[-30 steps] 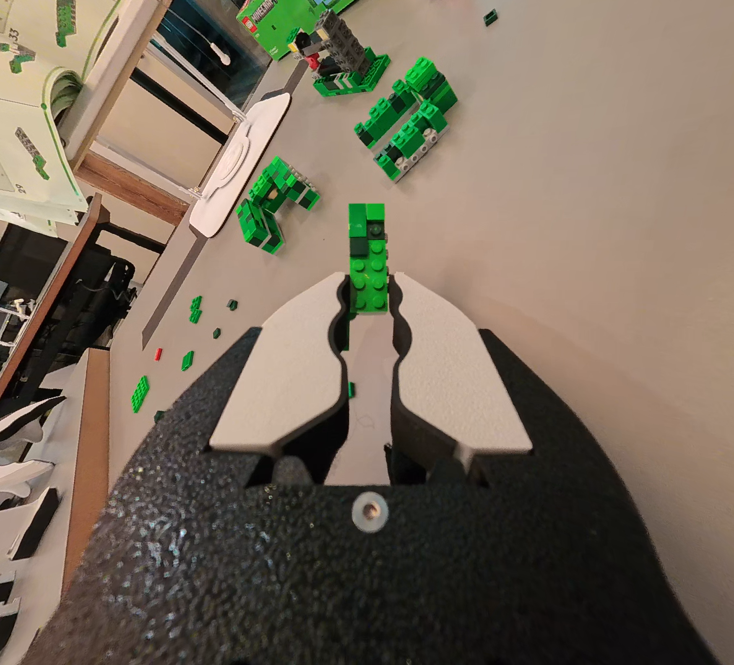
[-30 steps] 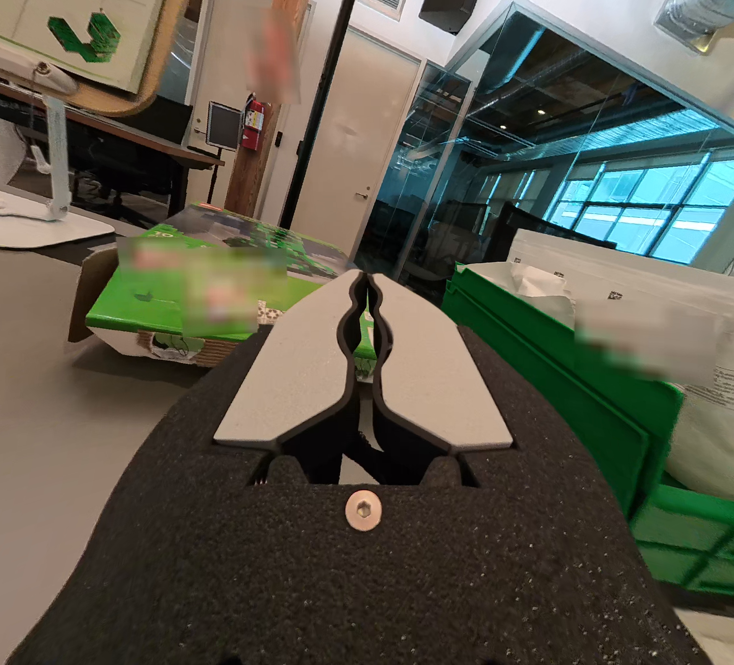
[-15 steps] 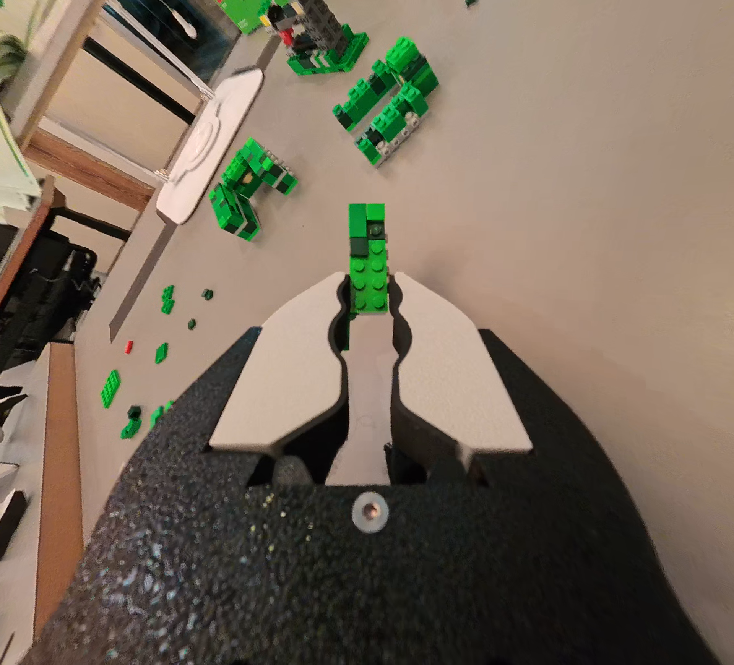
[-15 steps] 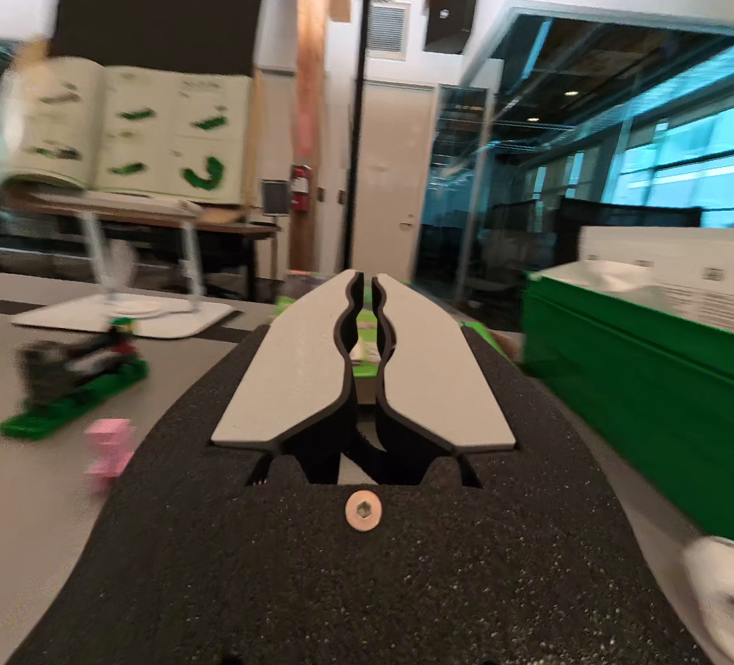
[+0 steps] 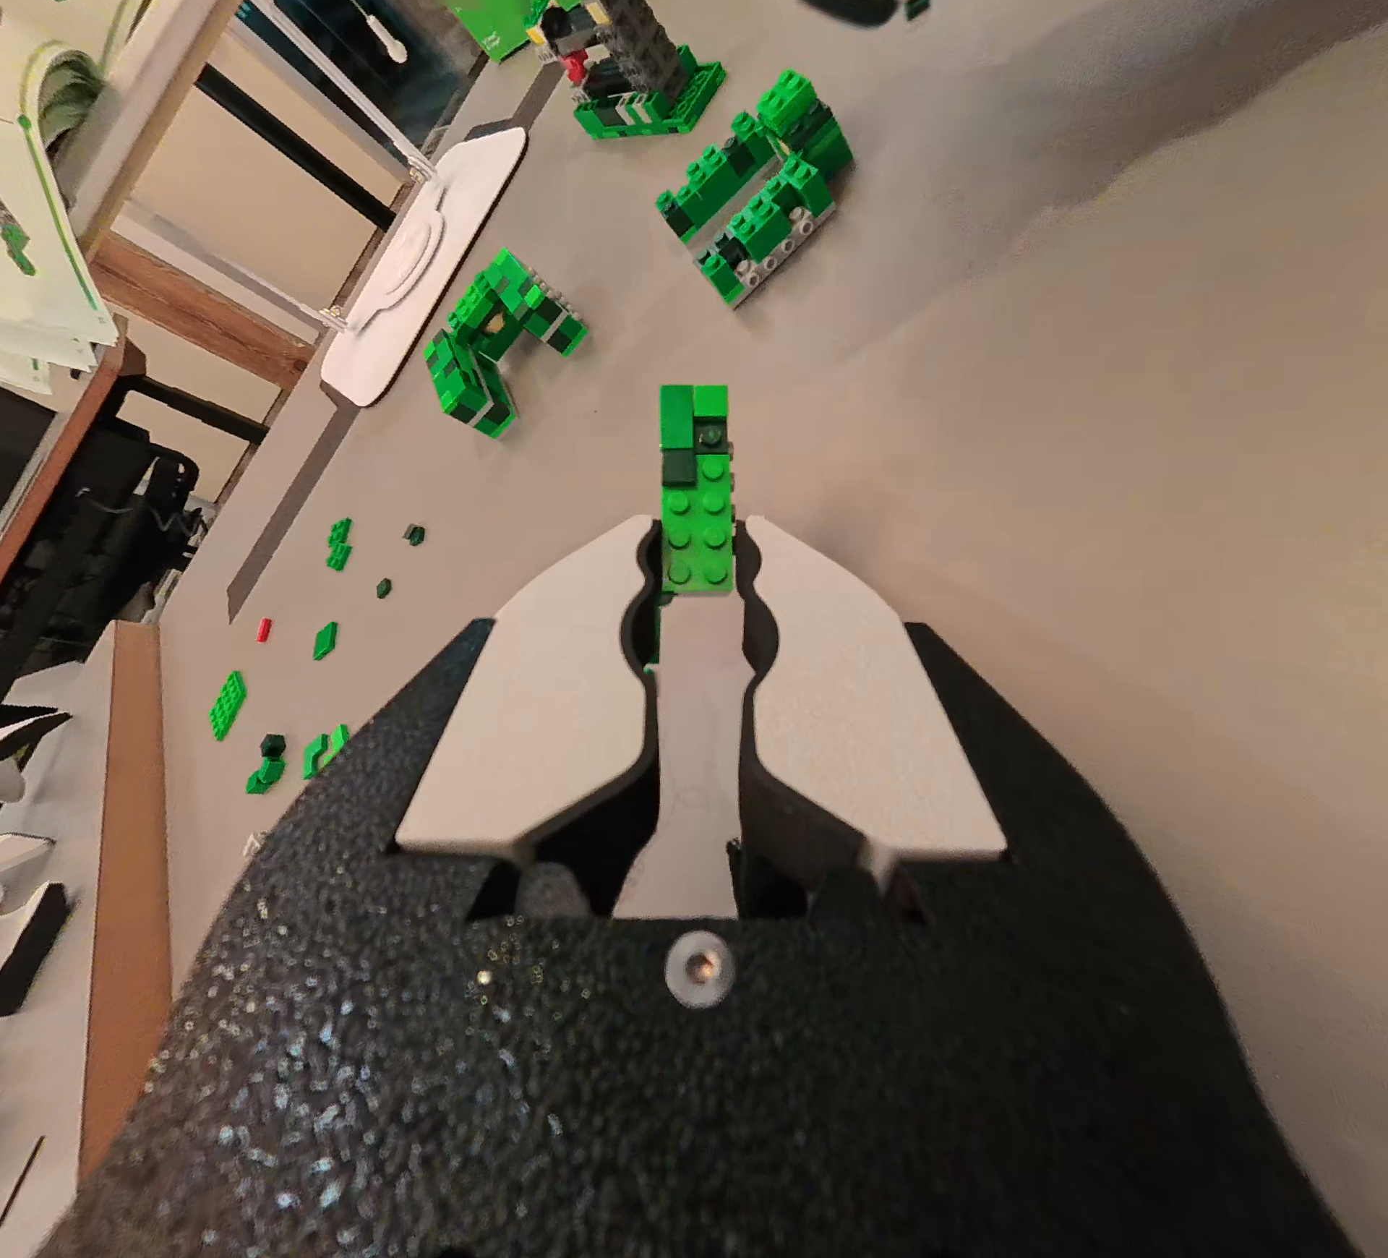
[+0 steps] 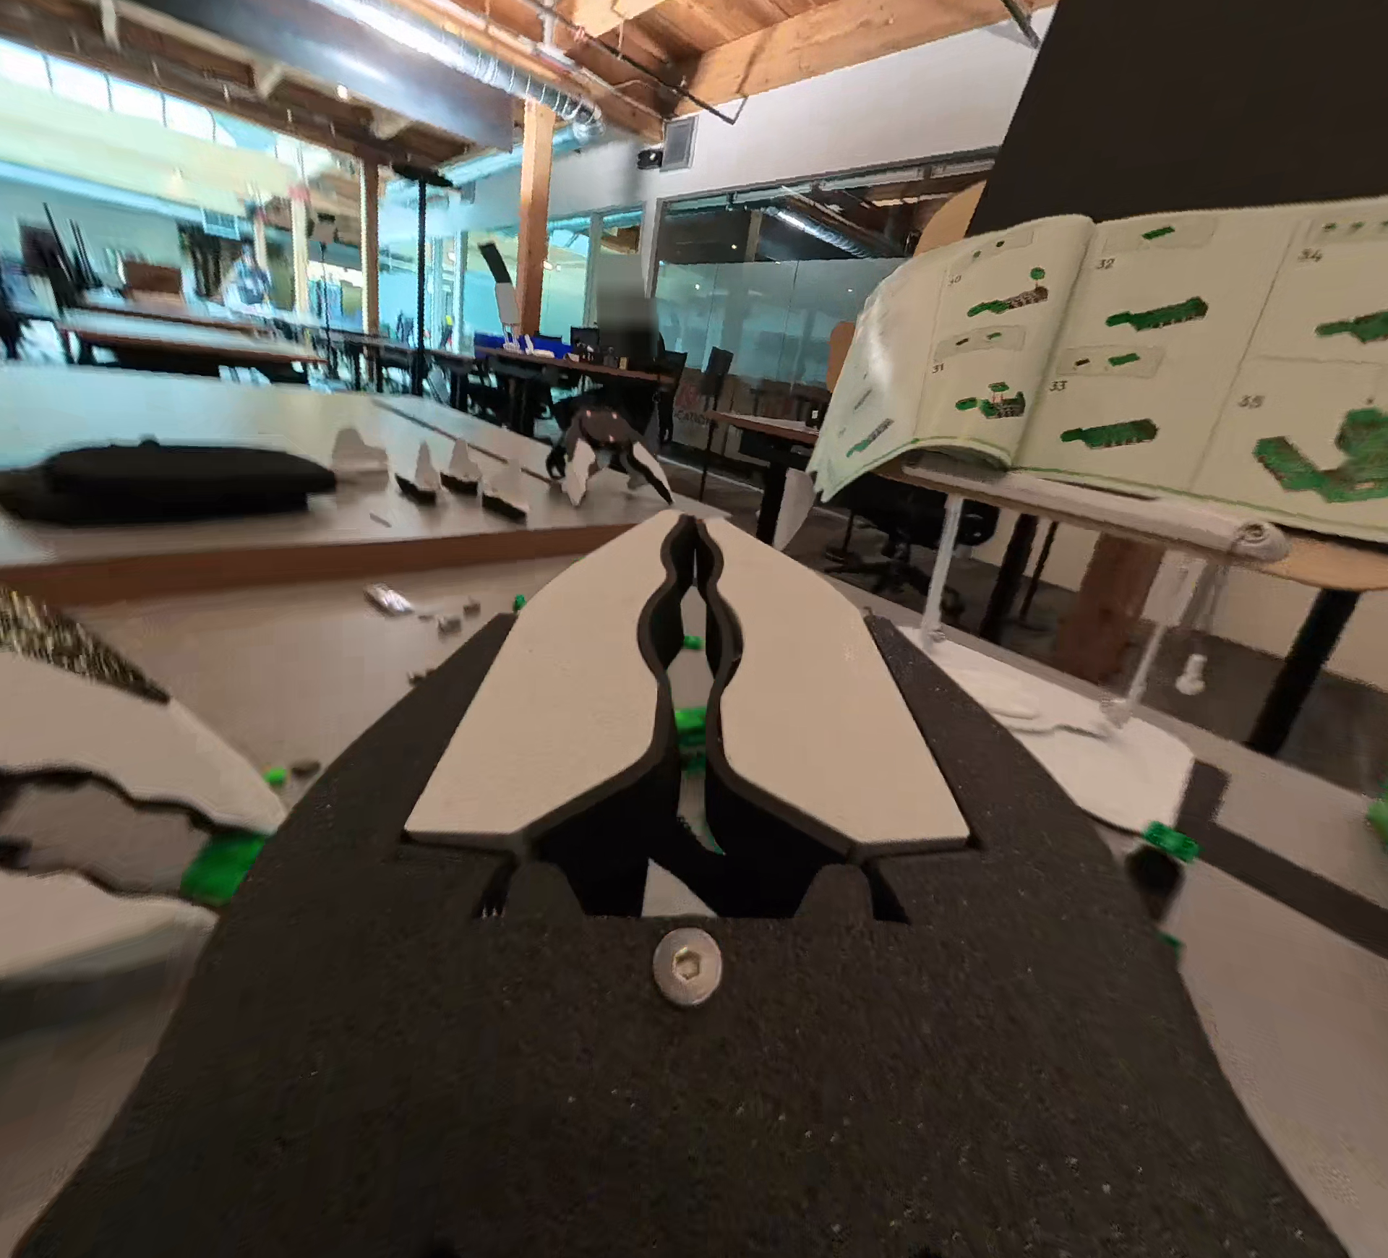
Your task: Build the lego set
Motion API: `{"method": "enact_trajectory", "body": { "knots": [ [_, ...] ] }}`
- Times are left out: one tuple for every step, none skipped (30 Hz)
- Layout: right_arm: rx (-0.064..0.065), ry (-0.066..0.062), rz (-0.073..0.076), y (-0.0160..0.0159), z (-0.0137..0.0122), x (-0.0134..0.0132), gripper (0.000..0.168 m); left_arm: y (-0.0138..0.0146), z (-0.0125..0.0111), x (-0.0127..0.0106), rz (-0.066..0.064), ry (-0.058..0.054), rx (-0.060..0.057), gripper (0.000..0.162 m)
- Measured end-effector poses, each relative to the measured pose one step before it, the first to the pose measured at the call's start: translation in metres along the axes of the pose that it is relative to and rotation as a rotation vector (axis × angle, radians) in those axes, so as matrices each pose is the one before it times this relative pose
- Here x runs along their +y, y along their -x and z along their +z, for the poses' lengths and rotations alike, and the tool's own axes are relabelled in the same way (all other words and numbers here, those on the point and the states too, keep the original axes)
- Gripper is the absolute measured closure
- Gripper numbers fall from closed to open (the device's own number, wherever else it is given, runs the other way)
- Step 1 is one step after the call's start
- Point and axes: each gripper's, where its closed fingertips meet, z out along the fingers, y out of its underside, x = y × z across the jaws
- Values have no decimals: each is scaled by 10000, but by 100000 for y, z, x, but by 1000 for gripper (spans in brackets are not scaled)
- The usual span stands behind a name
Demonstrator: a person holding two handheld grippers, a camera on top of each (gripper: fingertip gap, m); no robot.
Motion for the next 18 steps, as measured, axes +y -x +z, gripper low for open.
{"method": "enact_trajectory", "body": {
  "knots": [
    [-23,-209,481,288,491,-235,168,-1,-18,38,-34,1,20,144],
    [-69,-238,228,539,167,-93,168,21,-21,32,-26,2,-1,144],
    [16,-320,-43,599,-168,-44,168,13,-27,-19,-32,-26,13,144],
    [-79,-303,-326,828,-385,97,168,-25,-33,-24,-40,-36,37,144],
    [-354,-48,-444,1183,-416,408,168,-48,-16,-27,-54,-32,53,144],
    [-498,275,-354,1253,-267,665,168,-58,-14,-5,-64,-21,70,144],
    [-272,336,-237,791,-221,634,168,-51,0,18,-87,-20,84,144],
    [-116,212,-156,425,-312,399,168,-72,4,42,-117,-17,110,144],
    [-152,63,-112,328,-384,160,168,-73,14,84,-141,0,123,144],
    [-242,-19,-95,369,-426,32,168,-2,-6,97,-131,1,78,144],
    [-299,-21,-120,401,-435,25,168,11,-39,53,-119,-25,61,144],
    [-355,13,-151,433,-425,44,168,-32,-58,5,-126,-59,90,144],
    [-414,28,-115,488,-386,33,167,-40,-80,-34,-147,-84,103,144],
    [-589,20,-24,686,-367,-17,165,-45,-83,-61,-156,-106,115,144],
    [-965,44,30,1154,-344,-72,162,-93,-122,-113,-173,-142,165,144],
    [-1070,167,107,1272,-311,48,159,-156,-148,-145,-180,-184,211,144],
    [-929,318,209,1073,-230,225,154,-251,-165,-213,-150,-227,282,144],
    [-765,519,291,828,-141,580,147,-429,-186,-279,-99,-276,396,144]
  ]
}}
